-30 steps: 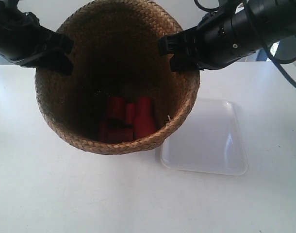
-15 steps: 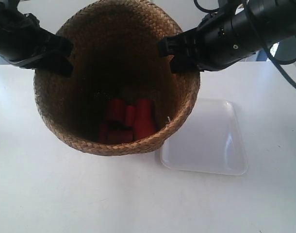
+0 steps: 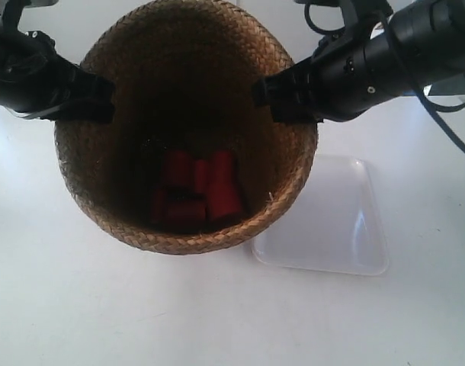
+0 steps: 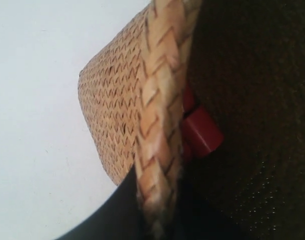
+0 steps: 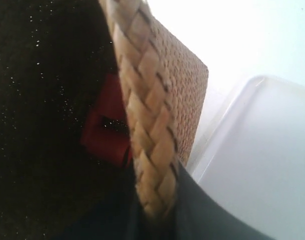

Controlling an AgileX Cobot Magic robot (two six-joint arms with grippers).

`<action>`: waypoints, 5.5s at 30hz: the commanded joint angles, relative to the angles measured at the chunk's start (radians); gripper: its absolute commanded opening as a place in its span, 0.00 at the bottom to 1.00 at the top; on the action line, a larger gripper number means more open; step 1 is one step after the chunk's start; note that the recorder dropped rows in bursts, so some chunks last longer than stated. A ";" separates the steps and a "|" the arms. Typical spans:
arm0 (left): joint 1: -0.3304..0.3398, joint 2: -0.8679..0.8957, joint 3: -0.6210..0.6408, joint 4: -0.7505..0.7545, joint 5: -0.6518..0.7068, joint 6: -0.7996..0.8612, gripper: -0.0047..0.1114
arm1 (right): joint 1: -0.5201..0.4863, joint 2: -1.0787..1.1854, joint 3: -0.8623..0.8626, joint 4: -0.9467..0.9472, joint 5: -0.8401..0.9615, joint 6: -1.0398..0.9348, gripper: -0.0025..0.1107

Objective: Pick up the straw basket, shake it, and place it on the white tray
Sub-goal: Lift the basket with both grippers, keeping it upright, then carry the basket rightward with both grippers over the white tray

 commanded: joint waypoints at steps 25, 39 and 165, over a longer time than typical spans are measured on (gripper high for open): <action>-0.002 -0.089 0.030 -0.174 0.019 0.092 0.04 | 0.028 -0.088 0.079 0.046 -0.031 -0.005 0.02; -0.011 -0.095 0.057 -0.193 0.084 0.119 0.04 | 0.046 -0.144 0.113 0.059 -0.004 -0.024 0.02; 0.022 -0.226 -0.070 -0.213 0.190 0.042 0.04 | 0.134 -0.324 -0.001 0.025 -0.029 0.104 0.02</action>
